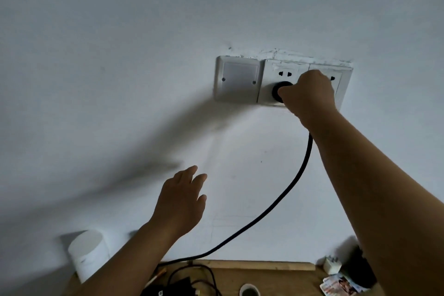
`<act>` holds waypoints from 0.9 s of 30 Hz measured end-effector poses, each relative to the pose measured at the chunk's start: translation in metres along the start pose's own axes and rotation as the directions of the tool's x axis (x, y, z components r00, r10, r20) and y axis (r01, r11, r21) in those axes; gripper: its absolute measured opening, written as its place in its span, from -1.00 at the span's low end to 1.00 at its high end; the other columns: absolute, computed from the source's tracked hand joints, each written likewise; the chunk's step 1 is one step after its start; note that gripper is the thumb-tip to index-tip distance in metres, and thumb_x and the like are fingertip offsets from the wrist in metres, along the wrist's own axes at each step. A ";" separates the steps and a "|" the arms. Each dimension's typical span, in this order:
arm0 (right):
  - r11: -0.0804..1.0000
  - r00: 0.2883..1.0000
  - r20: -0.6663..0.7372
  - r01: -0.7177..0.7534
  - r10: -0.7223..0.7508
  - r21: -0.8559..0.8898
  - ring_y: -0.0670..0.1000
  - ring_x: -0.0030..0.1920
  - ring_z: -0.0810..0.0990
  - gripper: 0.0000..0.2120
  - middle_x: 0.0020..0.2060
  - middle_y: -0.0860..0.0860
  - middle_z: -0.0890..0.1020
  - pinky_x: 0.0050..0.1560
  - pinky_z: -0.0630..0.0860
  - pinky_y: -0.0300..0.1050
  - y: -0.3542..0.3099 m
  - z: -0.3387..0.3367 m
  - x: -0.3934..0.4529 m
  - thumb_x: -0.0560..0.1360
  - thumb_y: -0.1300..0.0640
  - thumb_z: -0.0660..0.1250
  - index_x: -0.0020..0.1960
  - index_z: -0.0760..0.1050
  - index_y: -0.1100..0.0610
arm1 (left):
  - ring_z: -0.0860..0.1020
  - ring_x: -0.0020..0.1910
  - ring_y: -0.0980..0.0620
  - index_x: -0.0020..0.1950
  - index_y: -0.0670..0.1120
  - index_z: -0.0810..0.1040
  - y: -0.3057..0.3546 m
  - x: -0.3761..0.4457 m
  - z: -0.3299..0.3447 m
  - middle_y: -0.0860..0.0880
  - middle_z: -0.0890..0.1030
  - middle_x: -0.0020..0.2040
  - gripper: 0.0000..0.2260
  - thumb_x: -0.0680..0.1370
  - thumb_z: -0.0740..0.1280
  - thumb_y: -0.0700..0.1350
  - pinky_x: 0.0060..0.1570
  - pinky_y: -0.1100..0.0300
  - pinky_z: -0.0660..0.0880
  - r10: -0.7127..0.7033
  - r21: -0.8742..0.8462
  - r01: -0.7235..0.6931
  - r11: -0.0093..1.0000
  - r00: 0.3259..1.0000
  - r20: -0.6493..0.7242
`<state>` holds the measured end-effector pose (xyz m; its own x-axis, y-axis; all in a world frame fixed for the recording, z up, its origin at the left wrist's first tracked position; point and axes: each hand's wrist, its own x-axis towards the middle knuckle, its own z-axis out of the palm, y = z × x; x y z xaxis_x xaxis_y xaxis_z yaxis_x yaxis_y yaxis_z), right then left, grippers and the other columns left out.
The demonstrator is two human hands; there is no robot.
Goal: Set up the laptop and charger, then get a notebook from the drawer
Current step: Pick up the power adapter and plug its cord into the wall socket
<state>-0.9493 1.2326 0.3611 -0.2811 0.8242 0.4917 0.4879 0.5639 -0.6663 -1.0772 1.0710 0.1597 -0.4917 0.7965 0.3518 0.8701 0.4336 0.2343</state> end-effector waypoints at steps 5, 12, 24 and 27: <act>0.999 0.998 -0.059 0.016 -0.014 0.044 0.23 -0.29 0.64 -0.80 -0.32 0.27 0.64 -0.17 0.62 0.09 0.009 0.019 -0.007 0.40 0.29 0.17 -0.40 0.34 0.23 | 0.07 0.48 0.02 0.45 0.03 0.15 -0.003 0.002 0.002 -0.01 0.08 0.53 -0.57 0.58 0.10 0.00 0.41 0.11 0.06 -0.005 -0.015 0.005 1.000 1.000 -0.002; 0.995 0.999 -0.032 0.033 -0.030 0.089 0.24 -0.22 0.65 -0.77 -0.24 0.29 0.64 -0.17 0.59 0.06 0.012 0.015 -0.011 0.45 0.18 0.25 -0.36 0.37 0.22 | 0.14 0.45 -0.04 0.43 -0.02 0.20 0.007 -0.009 -0.005 -0.05 0.13 0.51 -0.58 0.57 0.13 -0.02 0.37 0.06 0.13 0.003 -0.008 -0.003 1.000 1.000 -0.005; 0.987 0.985 -0.127 0.127 -0.114 0.094 0.14 0.30 0.30 -0.36 0.30 0.14 0.34 0.09 0.25 -0.13 0.084 0.043 -0.135 0.36 0.02 0.40 0.33 0.25 0.17 | 0.24 0.40 -0.09 0.39 -0.06 0.32 -0.028 -0.076 0.022 -0.08 0.25 0.47 -0.59 0.54 0.21 -0.08 0.29 0.03 0.27 -0.075 -0.018 0.078 0.997 0.989 0.127; 0.987 0.996 0.002 0.089 -0.090 0.132 0.14 0.32 0.28 -0.37 0.31 0.15 0.33 0.15 0.24 -0.13 0.112 0.071 -0.177 0.37 0.06 0.41 0.34 0.24 0.18 | 0.30 0.35 -0.10 0.35 -0.07 0.37 -0.053 -0.094 0.046 -0.09 0.34 0.41 -0.62 0.53 0.23 -0.10 0.23 0.02 0.34 -0.139 -0.016 0.145 0.989 0.972 0.191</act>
<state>-0.9036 1.1534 0.1596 -0.3250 0.7704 0.5485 0.3475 0.6366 -0.6884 -1.0758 0.9926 0.0727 -0.5923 0.7942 0.1358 0.7891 0.5377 0.2968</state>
